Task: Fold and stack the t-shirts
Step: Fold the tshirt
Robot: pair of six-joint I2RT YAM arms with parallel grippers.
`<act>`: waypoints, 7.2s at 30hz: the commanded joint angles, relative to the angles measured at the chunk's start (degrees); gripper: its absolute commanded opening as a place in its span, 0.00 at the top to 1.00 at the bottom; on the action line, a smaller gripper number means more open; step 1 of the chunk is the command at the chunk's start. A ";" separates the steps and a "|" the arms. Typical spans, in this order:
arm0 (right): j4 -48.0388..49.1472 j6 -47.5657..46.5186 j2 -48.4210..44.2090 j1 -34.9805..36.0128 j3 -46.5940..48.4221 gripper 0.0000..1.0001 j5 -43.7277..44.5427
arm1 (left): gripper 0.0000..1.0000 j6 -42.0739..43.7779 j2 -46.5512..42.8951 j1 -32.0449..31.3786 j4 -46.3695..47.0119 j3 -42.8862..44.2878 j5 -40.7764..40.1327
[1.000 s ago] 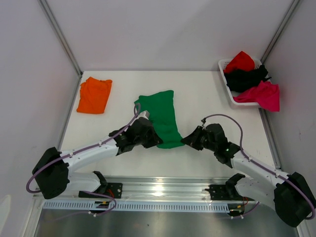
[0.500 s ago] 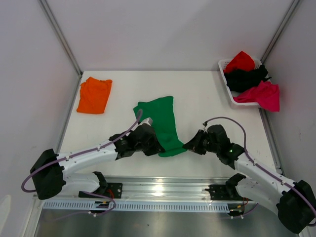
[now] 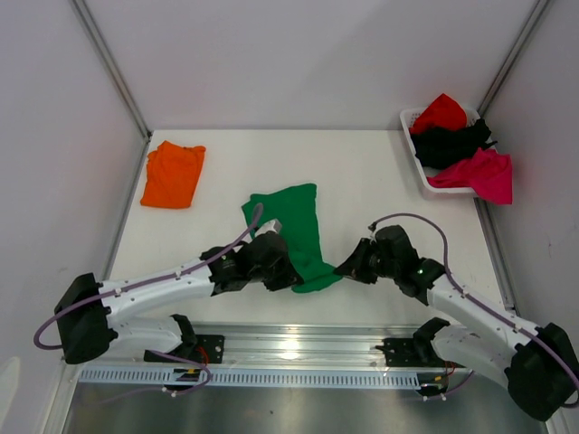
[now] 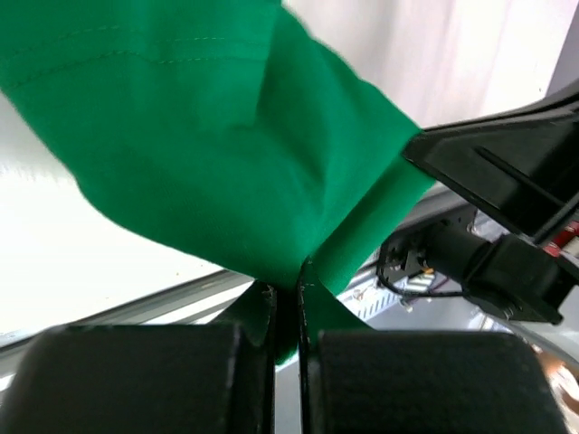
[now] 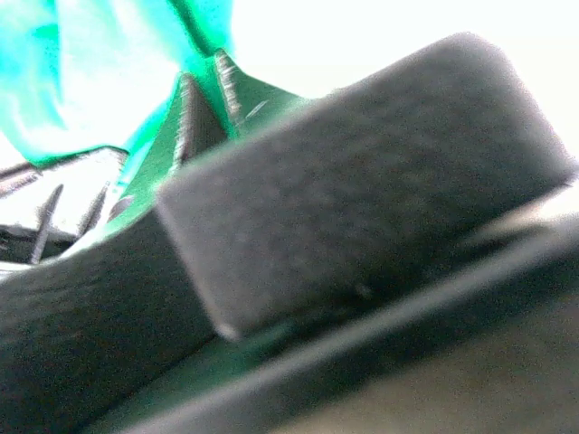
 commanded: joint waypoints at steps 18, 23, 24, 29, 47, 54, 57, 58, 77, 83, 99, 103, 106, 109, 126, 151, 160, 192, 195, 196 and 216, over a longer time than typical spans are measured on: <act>6.52 -12.30 18.55 -5.45 18.20 1.00 8.38 | 0.99 4.94 1.38 2.07 -18.37 12.32 -13.18; 8.01 -5.64 15.05 -5.36 14.70 0.96 2.33 | 0.99 4.94 1.20 2.33 -19.17 11.89 -13.89; 8.80 -3.71 14.07 -5.36 11.55 0.91 0.49 | 0.99 4.94 1.29 2.33 -19.08 11.80 -14.23; 11.54 7.38 5.21 -3.43 3.09 0.61 -4.81 | 0.99 5.38 2.52 2.77 -18.73 11.89 -14.06; 18.91 38.14 -12.57 13.79 -10.28 0.38 6.61 | 0.99 7.31 7.09 3.91 -15.57 11.19 -14.76; 24.18 43.33 -5.20 17.40 -11.86 0.37 6.80 | 0.99 7.75 5.51 4.44 -15.83 10.84 -15.73; 27.25 45.00 -1.60 19.86 -12.74 0.37 7.58 | 0.99 7.67 4.46 4.62 -15.91 10.22 -16.08; 27.70 45.18 -1.06 20.73 -12.83 0.37 7.76 | 0.99 7.67 4.11 4.79 -15.91 10.13 -16.00; 9.43 27.61 -2.64 3.09 -9.05 0.37 2.76 | 0.26 9.16 -7.85 3.83 -26.11 9.51 -9.14; 9.07 24.27 -1.41 -1.40 -9.57 0.37 0.91 | 0.25 9.07 -7.76 3.83 -26.99 11.27 -11.95; 36.91 4.58 19.94 1.14 5.62 0.38 -5.07 | 0.23 8.02 -20.68 4.09 -28.30 12.68 -36.29; 37.56 1.08 24.95 3.07 12.45 0.38 -4.99 | 0.23 6.88 -19.98 4.35 -31.90 13.99 -39.19; 34.66 -3.83 31.45 4.13 19.22 0.38 -3.84 | 0.23 6.79 -19.19 4.53 -32.70 14.70 -40.25; 32.19 -7.98 39.18 4.66 23.99 0.38 -0.51 | 0.22 7.66 -18.92 4.62 -32.09 15.14 -40.78; 21.84 -12.99 61.69 1.24 47.28 0.39 -0.15 | 0.21 8.54 -24.20 5.32 -37.36 19.18 -44.12; 6.96 -14.93 55.19 1.58 42.37 0.39 -0.24 | 0.20 8.90 -23.32 5.32 -39.20 20.06 -43.68; 6.43 -16.43 58.71 0.26 43.77 0.40 0.20 | 0.20 7.49 -25.34 5.32 -41.14 19.62 -44.91; -1.39 -19.77 64.25 -9.93 48.01 0.41 11.45 | 0.19 4.32 -29.12 5.32 -44.74 17.95 -46.76; 0.54 -19.42 63.99 -10.02 46.60 0.41 10.40 | 0.19 5.29 -28.25 5.32 -43.43 17.87 -46.50; 2.20 -19.24 63.64 -10.02 46.15 0.40 9.44 | 0.19 5.47 -27.98 5.32 -43.25 17.78 -46.32; 22.61 -21.35 38.96 -10.46 32.53 0.32 3.90 | 0.19 15.14 -22.36 5.32 -25.23 4.86 -41.31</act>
